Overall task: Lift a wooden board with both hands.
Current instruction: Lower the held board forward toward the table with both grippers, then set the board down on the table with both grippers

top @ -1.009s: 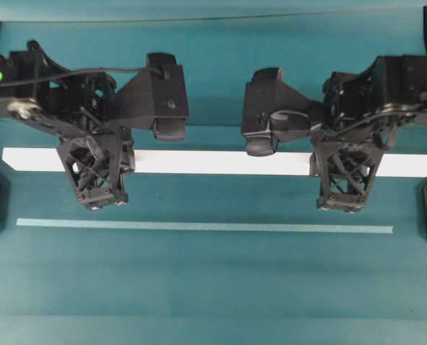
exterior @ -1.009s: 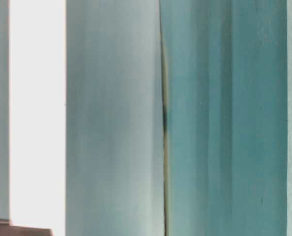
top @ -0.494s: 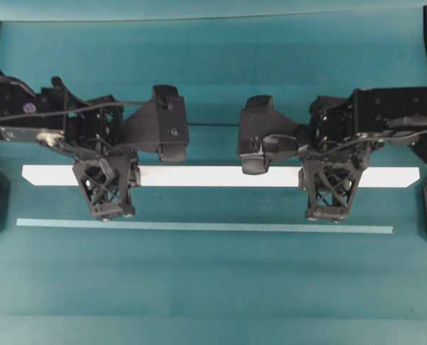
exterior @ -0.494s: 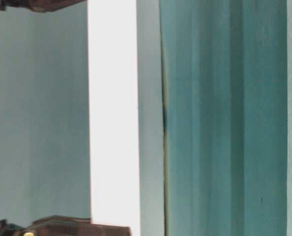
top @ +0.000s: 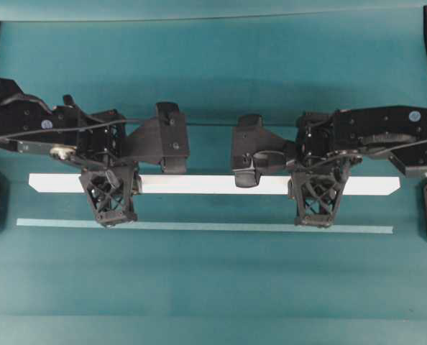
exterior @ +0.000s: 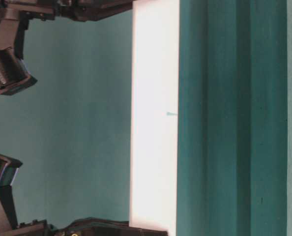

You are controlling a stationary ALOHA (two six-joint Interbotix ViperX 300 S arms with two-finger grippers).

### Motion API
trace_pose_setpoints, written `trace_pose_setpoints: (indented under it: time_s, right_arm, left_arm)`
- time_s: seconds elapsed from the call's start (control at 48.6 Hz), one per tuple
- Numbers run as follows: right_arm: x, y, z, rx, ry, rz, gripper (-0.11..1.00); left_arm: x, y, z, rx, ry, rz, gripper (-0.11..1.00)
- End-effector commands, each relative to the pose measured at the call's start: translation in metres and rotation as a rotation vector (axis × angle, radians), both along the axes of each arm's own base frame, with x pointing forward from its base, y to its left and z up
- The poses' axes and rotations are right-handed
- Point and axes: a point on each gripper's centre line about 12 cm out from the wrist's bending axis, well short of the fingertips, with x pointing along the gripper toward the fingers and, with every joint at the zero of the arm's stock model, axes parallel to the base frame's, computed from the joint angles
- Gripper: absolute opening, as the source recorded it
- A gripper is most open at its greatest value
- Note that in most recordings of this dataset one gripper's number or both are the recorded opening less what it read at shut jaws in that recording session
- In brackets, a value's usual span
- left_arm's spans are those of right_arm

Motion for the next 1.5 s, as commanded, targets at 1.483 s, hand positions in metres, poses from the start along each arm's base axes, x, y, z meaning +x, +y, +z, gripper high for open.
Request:
trace_pose_setpoints:
  time_s: [1.483]
  right_arm:
    - [0.003,0.028,-0.085,0.014,-0.026,0.065,0.22]
  left_arm:
    - [-0.005,-0.011,-0.088,-0.028,-0.058,0.063,0.19]
